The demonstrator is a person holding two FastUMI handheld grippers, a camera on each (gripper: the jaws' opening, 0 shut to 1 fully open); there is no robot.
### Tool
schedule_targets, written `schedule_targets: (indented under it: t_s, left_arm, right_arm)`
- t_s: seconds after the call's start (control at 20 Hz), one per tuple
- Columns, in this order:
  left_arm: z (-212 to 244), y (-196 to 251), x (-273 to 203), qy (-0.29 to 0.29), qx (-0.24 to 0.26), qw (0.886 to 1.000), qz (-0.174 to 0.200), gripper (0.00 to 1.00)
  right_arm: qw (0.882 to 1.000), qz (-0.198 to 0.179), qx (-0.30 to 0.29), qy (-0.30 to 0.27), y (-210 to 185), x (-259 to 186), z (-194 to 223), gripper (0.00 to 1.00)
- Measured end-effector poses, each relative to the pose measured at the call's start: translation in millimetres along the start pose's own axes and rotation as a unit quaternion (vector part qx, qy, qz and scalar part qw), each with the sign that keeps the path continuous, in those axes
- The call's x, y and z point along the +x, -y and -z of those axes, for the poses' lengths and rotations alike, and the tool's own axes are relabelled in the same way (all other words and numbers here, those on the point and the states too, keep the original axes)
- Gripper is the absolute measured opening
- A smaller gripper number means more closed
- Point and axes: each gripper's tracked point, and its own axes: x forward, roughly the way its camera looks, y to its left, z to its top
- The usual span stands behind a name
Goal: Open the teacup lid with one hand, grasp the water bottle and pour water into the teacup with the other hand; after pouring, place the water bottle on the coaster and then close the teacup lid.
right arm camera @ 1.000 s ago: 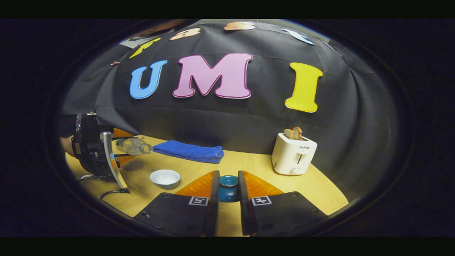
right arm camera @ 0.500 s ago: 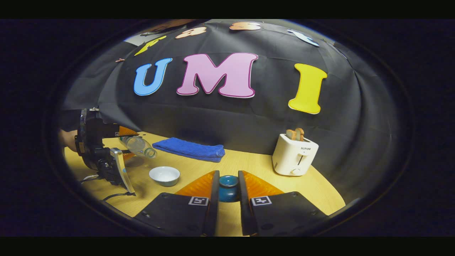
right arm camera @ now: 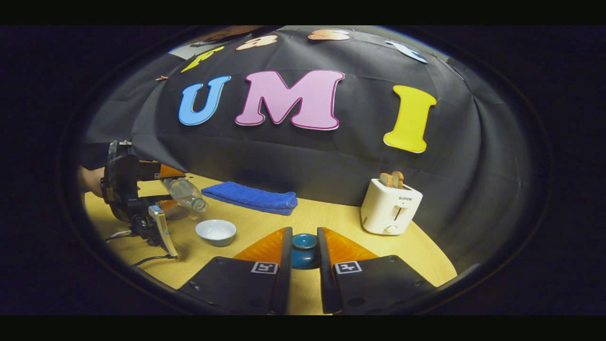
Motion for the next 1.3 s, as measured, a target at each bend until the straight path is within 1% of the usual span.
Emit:
schedule_targets:
  t_s: [0.1,0.15,0.2,0.25,0.3,0.35,0.55,0.6,0.65,0.95,1.0,1.05,1.1,1.15,1.2,1.25,1.3]
  left_arm:
    - [-0.6,-0.4,0.7,0.002,0.008,1.000,-0.003,0.72]
    - [-1.3,-0.4,1.6,0.003,0.012,1.000,-0.004,0.72]
    - [-1.2,-1.8,1.7,0.005,0.015,1.000,-0.006,0.72]
    - [-2.2,-1.5,0.5,0.006,0.018,1.000,-0.006,0.72]
    - [-2.4,-2.6,1.0,0.007,0.020,1.000,-0.007,0.73]
    - [-3.2,-2.4,2.6,0.008,0.020,1.000,-0.007,0.73]
    - [-3.8,-3.7,1.8,0.011,0.028,0.999,-0.012,0.73]
    - [-4.0,-4.5,1.4,0.013,0.031,0.999,-0.013,0.73]
    - [-4.6,-4.9,2.1,0.014,0.033,0.999,-0.014,0.73]
    - [-6.3,-5.2,3.8,0.021,0.049,0.998,-0.019,0.73]
    - [-6.9,-8.0,3.4,0.022,0.053,0.998,-0.022,0.72]
    - [-7.8,-8.5,3.5,0.023,0.055,0.998,-0.024,0.73]
    - [-7.9,-9.2,3.3,0.025,0.058,0.998,-0.025,0.73]
    - [-9.1,-8.5,2.8,0.026,0.062,0.997,-0.025,0.73]
    - [-9.2,-9.4,2.9,0.028,0.067,0.997,-0.026,0.73]
    - [-10.4,-9.9,3.1,0.029,0.071,0.997,-0.028,0.72]
    - [-10.3,-11.1,3.8,0.031,0.073,0.996,-0.028,0.73]
  right_arm:
    - [1.000,0.000,-0.003,0.000,-0.1,-0.6,-1.0,0.29]
    - [1.000,0.000,-0.004,0.000,-0.5,-0.7,-1.0,0.34]
    - [1.000,0.000,-0.005,0.000,-1.2,-1.3,-0.3,0.34]
    - [1.000,-0.001,-0.006,-0.001,-1.3,-1.7,0.0,0.29]
    - [1.000,0.000,-0.007,-0.001,-1.1,-2.4,0.3,0.29]
    - [1.000,0.000,-0.008,-0.001,-0.4,-1.6,0.5,0.34]
    - [1.000,0.006,-0.009,0.000,4.8,-2.4,-0.8,0.34]
    - [1.000,0.007,-0.010,0.000,5.8,-2.2,-0.4,0.29]
    - [1.000,0.008,-0.010,0.000,5.8,-2.5,-0.2,0.34]
    - [1.000,0.008,-0.016,0.001,5.9,-3.0,-0.4,0.34]
    - [1.000,0.008,-0.016,0.001,6.3,-2.9,0.3,0.29]
    - [1.000,0.009,-0.017,0.001,6.4,-2.5,0.1,0.29]
    - [1.000,0.008,-0.017,0.001,5.8,-2.6,0.0,0.34]
    - [1.000,0.008,-0.018,0.001,5.1,-2.8,0.0,0.29]
    - [1.000,0.008,-0.019,0.001,5.4,-2.4,-0.1,0.34]
    - [1.000,0.008,-0.019,0.001,5.7,-2.3,-0.3,0.29]
    - [1.000,0.009,-0.020,0.001,5.3,-2.7,-0.7,0.34]
